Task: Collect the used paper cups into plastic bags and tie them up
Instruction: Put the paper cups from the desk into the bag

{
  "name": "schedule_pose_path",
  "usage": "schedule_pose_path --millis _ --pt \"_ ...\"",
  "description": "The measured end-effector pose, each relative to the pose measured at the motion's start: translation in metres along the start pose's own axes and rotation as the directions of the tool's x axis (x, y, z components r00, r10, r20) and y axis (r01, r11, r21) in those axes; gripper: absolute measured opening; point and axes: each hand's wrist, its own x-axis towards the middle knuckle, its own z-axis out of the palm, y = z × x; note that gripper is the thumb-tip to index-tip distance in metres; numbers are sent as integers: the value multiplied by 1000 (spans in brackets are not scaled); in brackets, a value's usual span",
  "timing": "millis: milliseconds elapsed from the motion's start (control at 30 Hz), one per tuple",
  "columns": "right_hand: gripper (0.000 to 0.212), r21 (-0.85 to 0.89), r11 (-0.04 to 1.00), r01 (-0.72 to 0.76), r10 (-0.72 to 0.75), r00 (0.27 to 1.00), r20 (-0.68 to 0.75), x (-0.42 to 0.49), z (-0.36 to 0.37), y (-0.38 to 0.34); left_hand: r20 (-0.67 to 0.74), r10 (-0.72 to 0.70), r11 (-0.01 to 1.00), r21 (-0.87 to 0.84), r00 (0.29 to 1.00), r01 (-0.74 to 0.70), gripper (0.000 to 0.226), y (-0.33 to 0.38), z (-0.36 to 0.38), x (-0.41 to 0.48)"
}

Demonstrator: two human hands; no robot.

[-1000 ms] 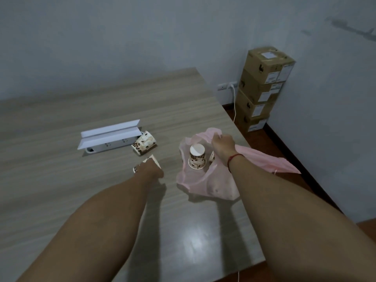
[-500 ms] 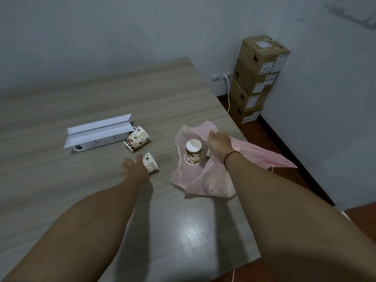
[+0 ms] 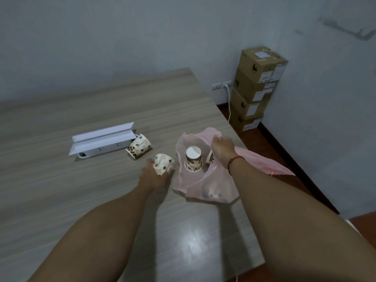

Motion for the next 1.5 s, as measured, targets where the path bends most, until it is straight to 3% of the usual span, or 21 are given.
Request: schedule_pose_path --millis 100,200,300,467,600,833,1000,1267,1500 --pt "44 -2 1000 24 -24 1000 -17 2 -8 -1 126 99 989 -123 987 -83 53 46 -9 -5" --pt "46 11 999 41 -41 999 -28 2 -15 -3 260 119 990 -104 958 -94 48 81 -1 -13" --pt "47 24 999 39 -38 998 -46 1 -25 -5 381 70 997 -42 922 -59 40 93 25 -24" --pt "47 39 999 27 -26 999 -36 0 -35 0 453 13 1000 -32 892 1 50 91 59 -39" --pt "47 51 998 30 -29 999 -23 -3 -37 2 526 -31 999 13 850 29 39 90 70 -31" --pt "48 13 999 43 -42 999 -32 3 -29 -3 353 26 990 118 935 -72 35 95 46 -19" --pt "49 -6 999 43 -43 999 -12 9 -14 -9 371 -22 984 174 928 -47 36 91 13 3" --pt "48 -36 999 9 -9 1000 -23 28 8 -18 192 47 940 324 980 -108 47 86 -34 62" --pt "48 -152 988 -32 38 999 34 63 20 -23 101 13 916 399 995 -53 61 53 -54 127"
